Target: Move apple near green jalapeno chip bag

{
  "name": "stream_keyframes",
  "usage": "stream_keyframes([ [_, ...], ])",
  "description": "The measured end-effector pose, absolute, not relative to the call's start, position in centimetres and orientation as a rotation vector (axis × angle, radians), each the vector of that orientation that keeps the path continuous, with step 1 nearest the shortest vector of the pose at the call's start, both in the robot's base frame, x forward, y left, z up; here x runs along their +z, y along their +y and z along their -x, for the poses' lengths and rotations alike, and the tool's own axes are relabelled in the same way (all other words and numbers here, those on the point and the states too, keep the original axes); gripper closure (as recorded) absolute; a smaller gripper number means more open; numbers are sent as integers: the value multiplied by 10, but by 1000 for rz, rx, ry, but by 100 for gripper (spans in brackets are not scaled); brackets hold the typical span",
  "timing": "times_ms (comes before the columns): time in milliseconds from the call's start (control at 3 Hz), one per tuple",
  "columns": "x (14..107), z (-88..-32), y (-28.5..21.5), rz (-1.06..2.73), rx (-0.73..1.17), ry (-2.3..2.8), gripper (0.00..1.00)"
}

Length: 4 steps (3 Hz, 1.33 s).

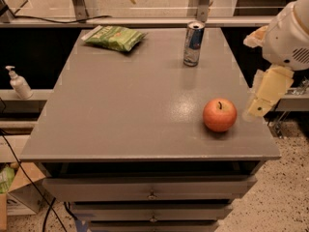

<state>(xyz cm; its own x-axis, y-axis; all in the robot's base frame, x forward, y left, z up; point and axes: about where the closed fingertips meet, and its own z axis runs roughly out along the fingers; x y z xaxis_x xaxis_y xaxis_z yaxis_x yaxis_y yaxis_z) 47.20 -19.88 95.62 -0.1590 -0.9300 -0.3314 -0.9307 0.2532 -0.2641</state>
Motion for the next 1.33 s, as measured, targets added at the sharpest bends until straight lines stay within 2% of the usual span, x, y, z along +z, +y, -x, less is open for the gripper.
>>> stream_keyframes([
  [333,952,-475,-198,1690,18,2110,0],
  [1333,858,-475,-177,1642,256,2184,0],
])
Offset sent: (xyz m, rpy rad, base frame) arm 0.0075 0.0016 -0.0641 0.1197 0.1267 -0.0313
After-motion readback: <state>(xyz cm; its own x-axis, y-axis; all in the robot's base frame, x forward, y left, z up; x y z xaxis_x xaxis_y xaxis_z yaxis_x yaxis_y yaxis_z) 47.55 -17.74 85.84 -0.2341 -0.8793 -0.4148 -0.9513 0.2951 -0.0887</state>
